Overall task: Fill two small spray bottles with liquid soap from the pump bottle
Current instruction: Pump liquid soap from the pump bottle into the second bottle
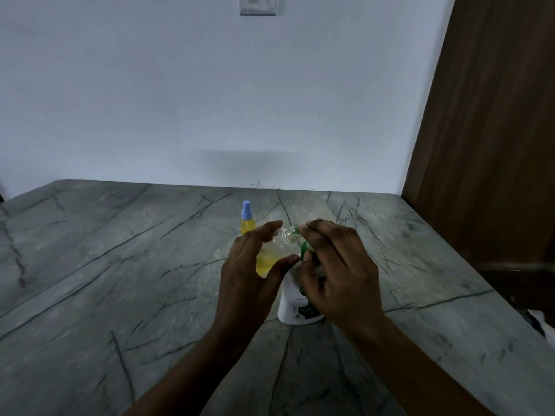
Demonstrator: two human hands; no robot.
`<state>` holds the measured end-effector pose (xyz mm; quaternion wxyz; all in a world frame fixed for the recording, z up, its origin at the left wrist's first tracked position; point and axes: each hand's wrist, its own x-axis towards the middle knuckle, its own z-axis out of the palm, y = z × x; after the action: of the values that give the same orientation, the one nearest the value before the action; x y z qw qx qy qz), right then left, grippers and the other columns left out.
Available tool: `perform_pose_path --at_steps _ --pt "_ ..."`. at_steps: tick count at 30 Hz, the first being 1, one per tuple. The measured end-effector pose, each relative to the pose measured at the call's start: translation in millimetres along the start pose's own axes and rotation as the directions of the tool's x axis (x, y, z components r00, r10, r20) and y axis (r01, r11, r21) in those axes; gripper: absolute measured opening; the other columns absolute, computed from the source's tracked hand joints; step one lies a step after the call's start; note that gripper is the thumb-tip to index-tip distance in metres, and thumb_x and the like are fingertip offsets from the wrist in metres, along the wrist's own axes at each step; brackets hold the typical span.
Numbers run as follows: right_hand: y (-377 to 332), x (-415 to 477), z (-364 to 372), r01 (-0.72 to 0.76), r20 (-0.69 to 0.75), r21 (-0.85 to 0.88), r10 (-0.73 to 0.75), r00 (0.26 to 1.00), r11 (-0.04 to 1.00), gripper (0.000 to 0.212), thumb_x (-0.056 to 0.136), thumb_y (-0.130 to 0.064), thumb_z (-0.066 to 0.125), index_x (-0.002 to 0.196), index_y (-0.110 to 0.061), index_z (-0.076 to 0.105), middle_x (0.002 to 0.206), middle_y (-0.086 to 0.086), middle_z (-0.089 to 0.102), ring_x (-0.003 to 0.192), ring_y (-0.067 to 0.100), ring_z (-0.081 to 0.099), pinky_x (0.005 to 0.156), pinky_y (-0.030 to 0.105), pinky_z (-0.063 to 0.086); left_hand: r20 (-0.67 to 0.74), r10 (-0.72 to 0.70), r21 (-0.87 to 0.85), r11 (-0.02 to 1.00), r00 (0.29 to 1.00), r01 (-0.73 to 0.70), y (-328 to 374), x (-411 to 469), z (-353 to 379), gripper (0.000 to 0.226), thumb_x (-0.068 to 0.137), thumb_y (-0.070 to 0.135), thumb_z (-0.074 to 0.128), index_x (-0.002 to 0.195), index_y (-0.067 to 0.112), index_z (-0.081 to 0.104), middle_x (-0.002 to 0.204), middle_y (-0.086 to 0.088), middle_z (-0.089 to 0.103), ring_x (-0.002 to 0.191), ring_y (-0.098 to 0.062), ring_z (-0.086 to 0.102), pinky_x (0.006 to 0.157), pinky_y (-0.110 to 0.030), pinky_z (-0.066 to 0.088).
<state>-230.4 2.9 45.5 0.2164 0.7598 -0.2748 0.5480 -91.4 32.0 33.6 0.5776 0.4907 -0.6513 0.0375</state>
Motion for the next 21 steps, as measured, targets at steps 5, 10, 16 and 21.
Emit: perform_pose_path --at_steps 5,10,16,21 --pt "0.5 -6.6 3.2 0.007 -0.002 -0.001 -0.007 1.000 1.000 0.041 0.098 -0.025 0.038 0.107 0.004 0.066 0.105 0.017 0.066 0.104 0.021 0.052 0.095 0.018 0.038 0.026 -0.003 0.004 1.000 1.000 0.003 -5.0 -2.9 0.2 0.050 0.074 0.044 0.064 0.121 0.036 0.047 0.105 0.029 0.047 0.096 0.011 0.050 0.077 -0.005 0.040" --pt "1.1 -11.4 7.2 0.008 0.003 -0.007 -0.008 1.000 1.000 0.048 0.100 -0.029 0.035 0.105 0.005 0.067 0.103 0.018 0.067 0.104 0.022 0.052 0.096 0.019 0.037 0.036 -0.001 0.022 1.000 0.999 0.000 -8.1 -4.1 0.7 0.049 0.074 0.048 0.059 0.120 0.033 0.049 0.105 0.024 0.050 0.096 0.012 0.049 0.079 -0.004 0.038" --pt "1.4 -9.6 6.1 0.024 0.001 -0.006 -0.024 1.000 1.000 0.038 0.096 -0.024 0.043 0.104 0.004 0.067 0.102 0.017 0.067 0.101 0.021 0.053 0.090 0.021 0.040 0.046 -0.009 0.038 0.999 0.999 0.007 -8.4 -4.5 0.6 0.055 0.073 0.052 0.064 0.121 0.034 0.046 0.107 0.022 0.049 0.099 0.017 0.046 0.081 -0.002 0.037" --pt "3.4 -2.7 2.2 0.041 0.010 -0.029 -0.041 0.999 0.999 0.033 0.085 -0.019 0.053 0.105 0.003 0.066 0.102 0.017 0.066 0.101 0.022 0.052 0.087 0.023 0.042 0.018 -0.020 0.019 1.000 1.000 0.019 -2.9 -1.7 0.0 0.050 0.073 0.039 0.064 0.120 0.034 0.046 0.104 0.029 0.047 0.096 0.014 0.049 0.076 -0.005 0.041"
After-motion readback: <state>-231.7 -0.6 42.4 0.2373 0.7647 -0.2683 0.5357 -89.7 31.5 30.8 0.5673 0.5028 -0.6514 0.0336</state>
